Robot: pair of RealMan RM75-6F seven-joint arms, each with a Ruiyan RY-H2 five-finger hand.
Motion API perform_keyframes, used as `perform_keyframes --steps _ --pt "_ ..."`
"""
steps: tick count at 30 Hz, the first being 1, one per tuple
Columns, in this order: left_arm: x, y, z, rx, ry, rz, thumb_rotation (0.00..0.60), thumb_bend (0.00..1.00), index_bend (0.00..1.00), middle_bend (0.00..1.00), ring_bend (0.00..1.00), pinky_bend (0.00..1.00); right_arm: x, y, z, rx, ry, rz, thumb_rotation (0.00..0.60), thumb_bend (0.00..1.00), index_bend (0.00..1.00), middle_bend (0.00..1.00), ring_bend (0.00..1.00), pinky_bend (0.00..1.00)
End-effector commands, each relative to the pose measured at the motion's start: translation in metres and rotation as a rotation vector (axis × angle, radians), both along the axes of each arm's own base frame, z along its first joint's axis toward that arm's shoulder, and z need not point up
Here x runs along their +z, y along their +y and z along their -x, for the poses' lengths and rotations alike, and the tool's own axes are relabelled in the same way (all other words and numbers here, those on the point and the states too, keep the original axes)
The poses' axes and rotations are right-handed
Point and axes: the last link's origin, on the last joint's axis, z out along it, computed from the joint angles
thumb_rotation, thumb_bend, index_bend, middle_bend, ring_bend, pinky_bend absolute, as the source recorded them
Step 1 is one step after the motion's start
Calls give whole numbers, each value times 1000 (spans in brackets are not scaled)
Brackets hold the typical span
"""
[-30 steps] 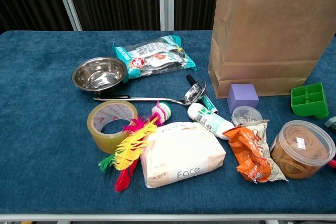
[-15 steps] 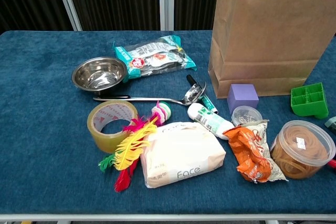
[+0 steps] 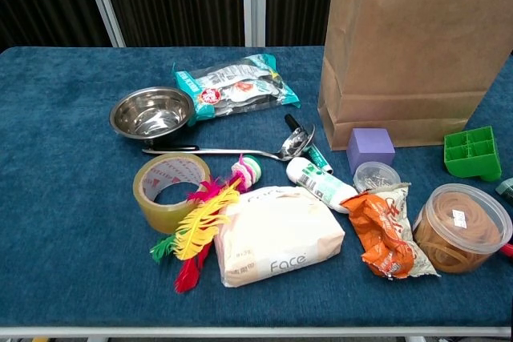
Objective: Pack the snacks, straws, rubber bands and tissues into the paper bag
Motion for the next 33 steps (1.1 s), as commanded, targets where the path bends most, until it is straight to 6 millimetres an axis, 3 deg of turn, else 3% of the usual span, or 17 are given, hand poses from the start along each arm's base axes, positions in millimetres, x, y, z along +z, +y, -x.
perform_keyframes --steps 1,8,11,15,18,21,28,33 --pt "0 1 0 -1 -1 1 600 32 99 143 12 144 -9 -2 4 -15 -34 -64 600 208 598 536 467 599" --pt "0 -1 1 2 -1 0 600 32 99 143 12 144 -20 -4 10 -35 -10 -81 600 206 604 529 467 599" --pt "1 -1 1 2 -2 -3 600 32 99 143 12 144 -25 -3 10 -17 26 -95 600 158 573 503 441 577" --pt "0 -3 1 3 -4 -2 600 32 99 143 12 144 -25 -2 8 39 63 -134 600 1 371 361 265 370" --pt "0 -3 2 4 -6 -4 600 33 99 144 12 144 -24 -1 9 75 79 -143 600 0 277 292 152 247" --pt "0 -3 3 5 -7 -4 600 32 99 143 12 144 -21 -1 9 88 77 -142 600 0 229 256 96 186" --pt "0 -1 1 -1 -10 -3 600 32 99 143 12 144 -19 1 8 88 63 -149 600 0 200 244 87 178" --pt "0 0 0 -3 -17 -8 600 32 99 143 12 144 -6 16 -8 169 56 -111 600 0 199 245 87 178"
